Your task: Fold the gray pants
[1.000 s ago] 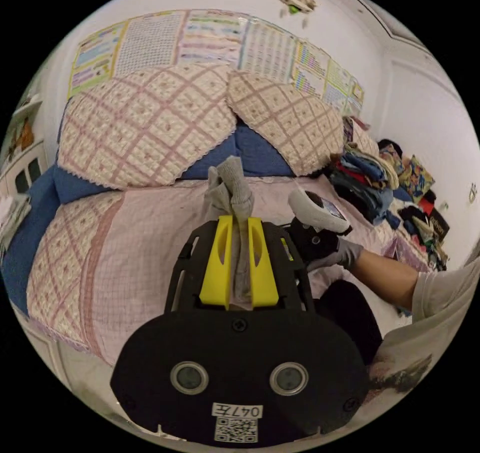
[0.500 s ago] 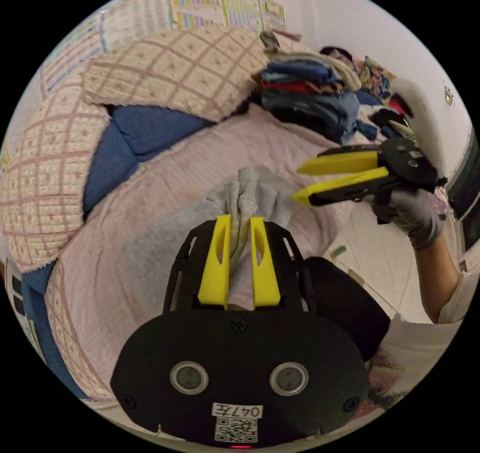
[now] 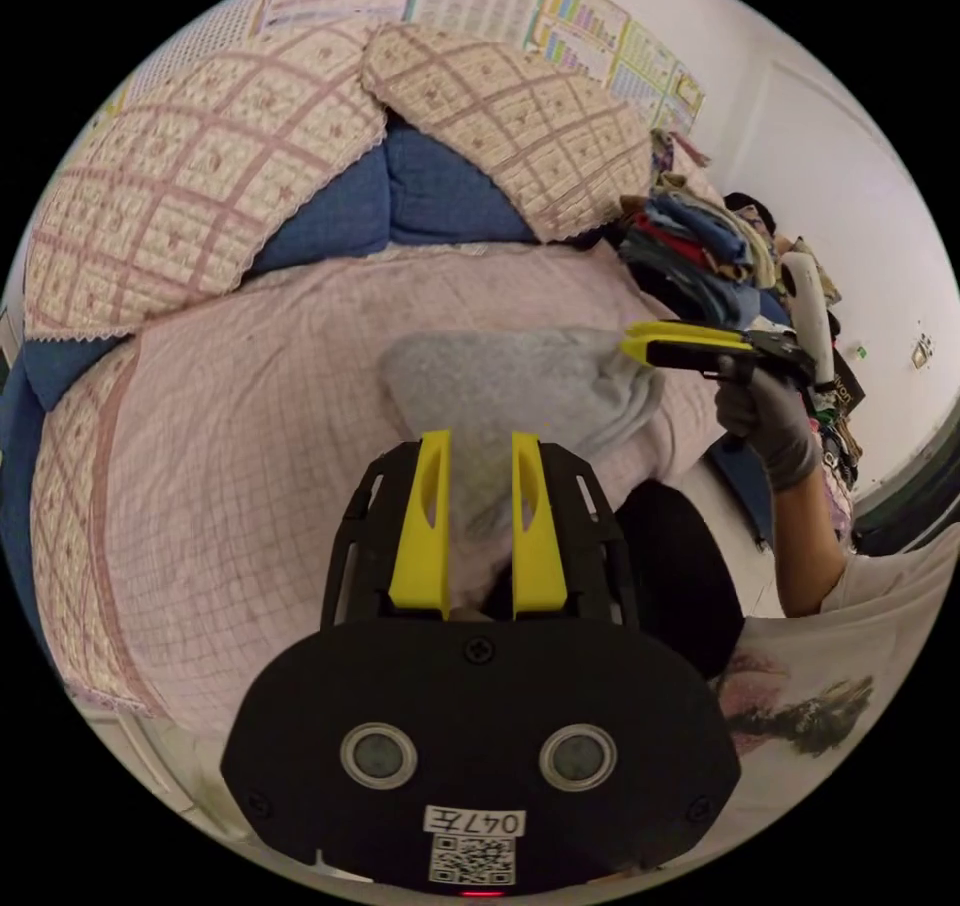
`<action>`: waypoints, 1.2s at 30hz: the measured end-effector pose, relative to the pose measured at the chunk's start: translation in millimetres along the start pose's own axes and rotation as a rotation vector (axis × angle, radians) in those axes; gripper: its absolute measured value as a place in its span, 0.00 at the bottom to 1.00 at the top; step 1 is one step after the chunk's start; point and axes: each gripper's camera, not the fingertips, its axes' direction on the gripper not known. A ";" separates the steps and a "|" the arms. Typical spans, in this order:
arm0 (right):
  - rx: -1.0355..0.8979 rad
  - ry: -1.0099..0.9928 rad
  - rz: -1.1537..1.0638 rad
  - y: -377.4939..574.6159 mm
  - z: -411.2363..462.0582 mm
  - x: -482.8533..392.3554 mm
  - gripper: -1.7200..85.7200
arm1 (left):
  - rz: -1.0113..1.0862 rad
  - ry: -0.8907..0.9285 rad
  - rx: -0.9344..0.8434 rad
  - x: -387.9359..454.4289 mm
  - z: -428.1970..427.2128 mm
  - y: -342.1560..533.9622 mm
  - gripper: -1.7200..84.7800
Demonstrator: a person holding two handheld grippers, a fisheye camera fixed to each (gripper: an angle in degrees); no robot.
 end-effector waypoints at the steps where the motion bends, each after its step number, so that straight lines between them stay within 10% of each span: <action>1: -0.012 0.032 -0.025 3.0 6.1 -0.6 0.07 | -0.002 0.004 0.004 -0.5 -5.0 1.3 0.12; 15: 0.006 0.026 0.132 19.1 -20.1 33.2 0.12 | 0.070 0.000 -0.060 16.9 -112.5 16.2 0.12; 25: 0.175 0.226 -0.147 5.6 -82.8 9.0 0.03 | 0.097 0.025 -0.043 39.8 -197.7 31.6 0.12; 29: -0.013 0.172 -0.044 19.2 -33.5 61.2 0.03 | 0.113 0.041 -0.107 54.2 -206.1 34.8 0.12; 36: 0.227 -0.106 0.296 47.4 -104.1 136.3 0.12 | 0.111 0.051 -0.073 76.0 -295.7 45.6 0.12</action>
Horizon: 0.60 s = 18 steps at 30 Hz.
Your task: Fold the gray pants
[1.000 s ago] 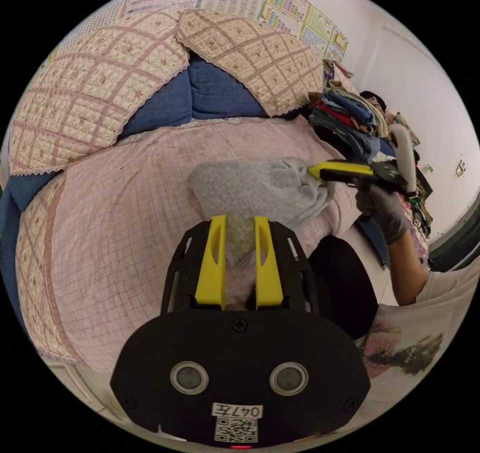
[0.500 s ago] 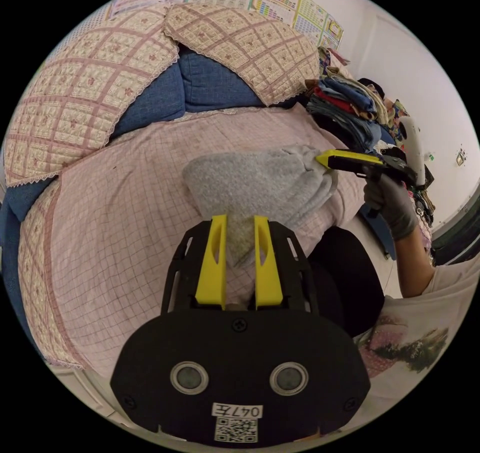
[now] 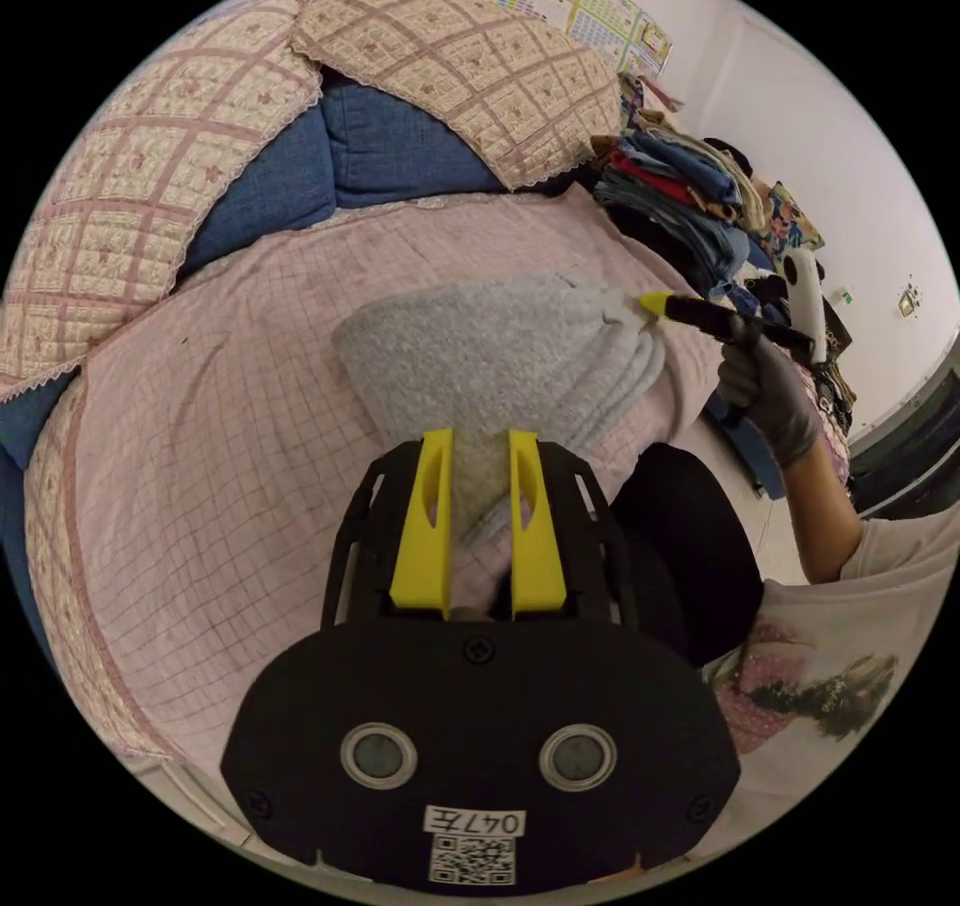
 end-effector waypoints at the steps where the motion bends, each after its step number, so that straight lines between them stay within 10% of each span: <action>1: 0.021 -0.028 0.032 -0.2 -12.0 12.5 0.13 | 0.000 0.001 0.027 4.3 -12.7 0.7 0.12; 18: -0.172 -0.189 0.148 -52.9 -27.3 43.9 0.08 | 0.474 -0.119 -0.186 305.3 -53.0 -41.0 0.24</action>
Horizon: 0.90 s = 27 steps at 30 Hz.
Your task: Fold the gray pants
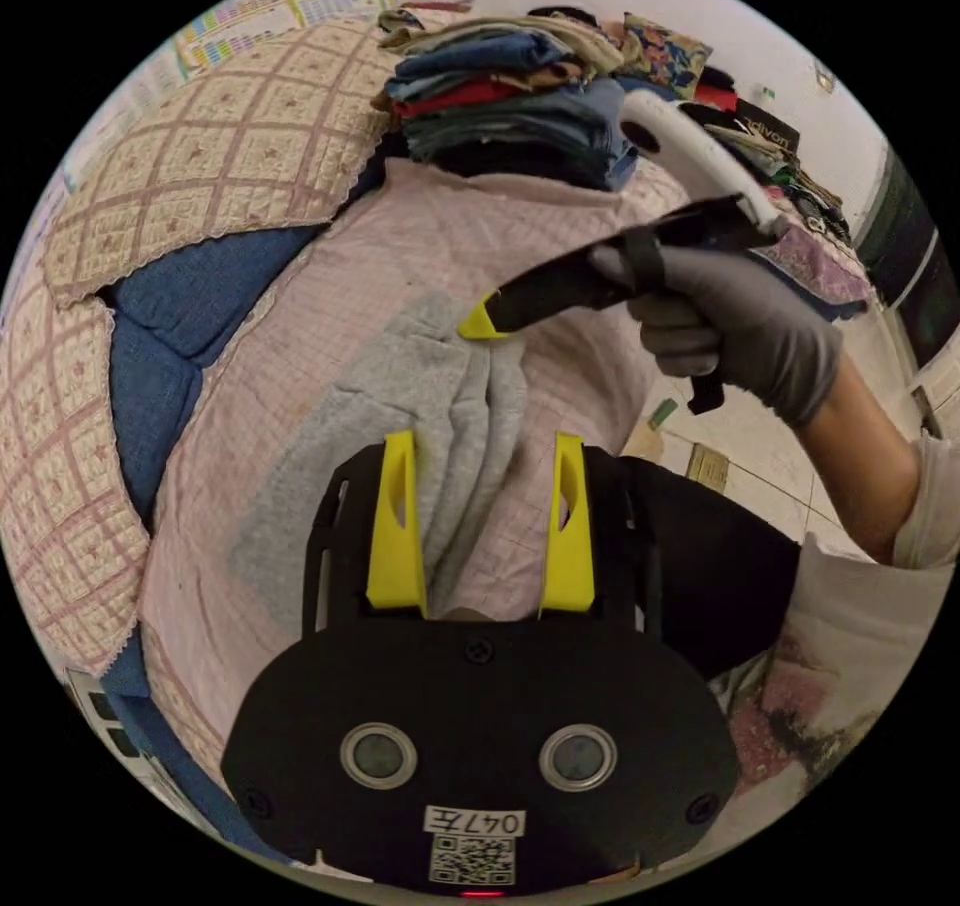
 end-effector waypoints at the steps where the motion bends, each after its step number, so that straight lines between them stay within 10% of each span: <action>1: -0.004 0.016 -0.006 -6.8 -5.1 -9.5 0.06 | -0.011 -0.014 0.004 6.8 -3.9 0.8 0.24; 10: 0.042 -0.022 -0.103 -45.3 -36.2 -75.4 0.03 | -0.109 -0.296 0.014 86.2 -58.9 11.3 0.18; 22: 0.022 -0.051 0.168 -33.2 -77.1 -58.0 0.30 | -0.134 -0.258 0.094 144.4 -133.6 28.8 0.13; 27: -0.024 -0.057 0.103 -45.3 -78.2 -93.7 0.24 | -0.111 -0.269 0.110 164.2 -155.7 31.3 0.13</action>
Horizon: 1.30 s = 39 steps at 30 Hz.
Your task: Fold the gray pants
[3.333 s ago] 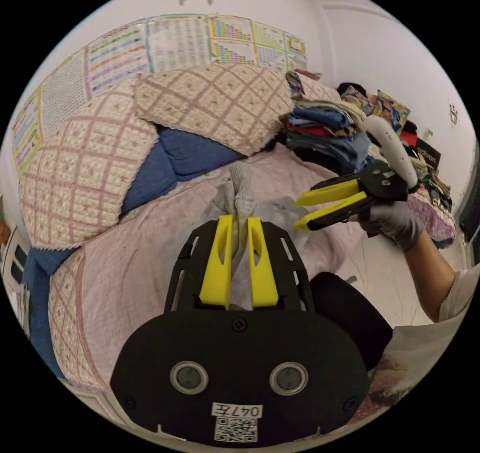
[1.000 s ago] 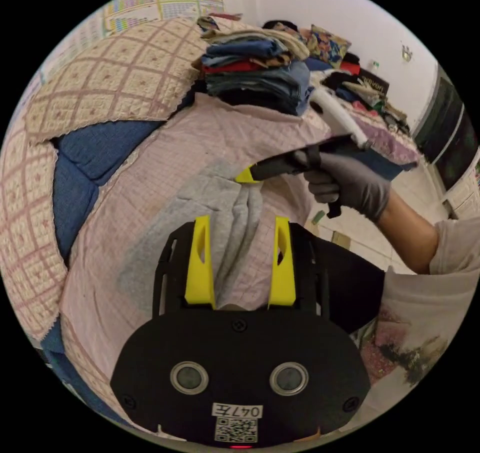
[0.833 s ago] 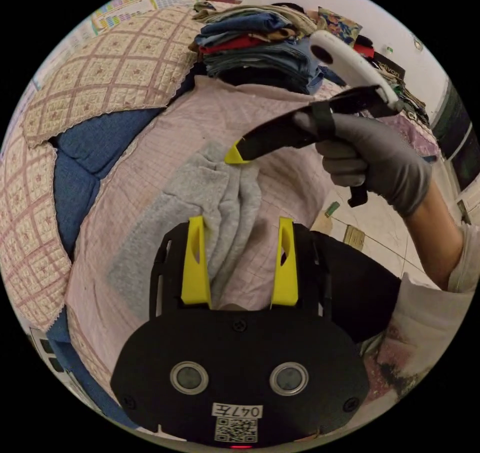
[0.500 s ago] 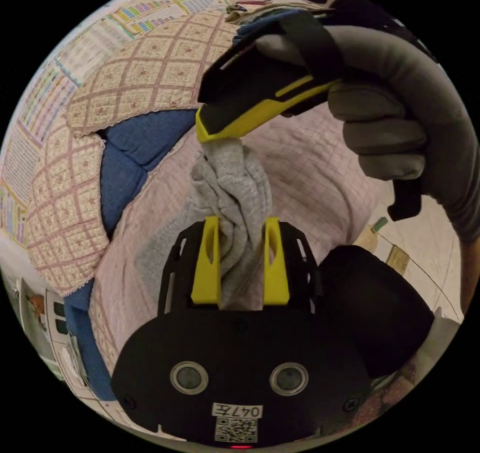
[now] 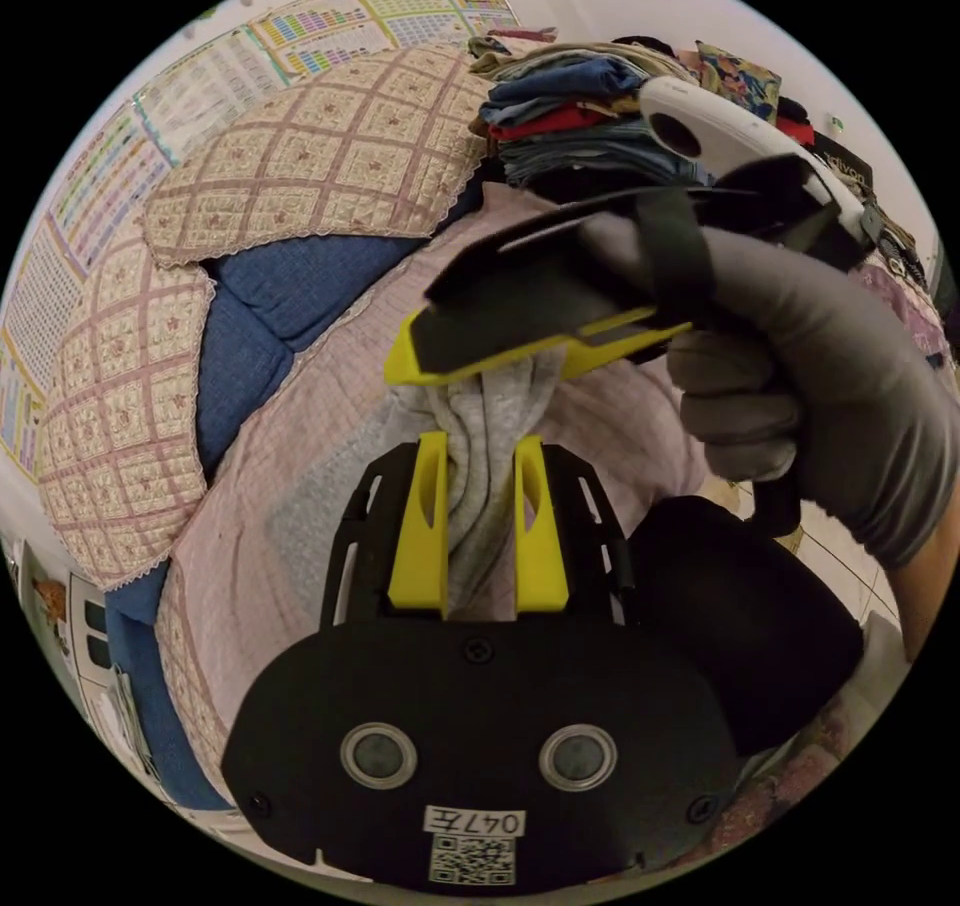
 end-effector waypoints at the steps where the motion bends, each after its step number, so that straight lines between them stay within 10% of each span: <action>1: -0.014 0.107 -0.053 -5.2 -0.9 -12.1 0.21 | 0.006 -0.010 0.002 2.4 -2.6 -0.1 0.13; 11: 0.248 0.030 -0.347 16.7 -153.2 -111.0 0.10 | -0.083 -0.052 0.280 -27.7 -122.4 14.1 0.14; 18: 0.568 0.171 -0.335 99.9 -382.0 -91.9 0.10 | -0.042 0.459 0.527 -40.6 -168.2 -28.0 0.13; 31: 0.775 0.932 0.130 186.6 -753.1 67.4 0.09 | 0.081 1.143 0.290 32.7 -12.4 -178.9 0.01; 39: 1.281 0.463 0.101 106.2 -896.8 174.4 0.09 | -0.138 1.374 0.208 6.7 66.5 -251.8 0.01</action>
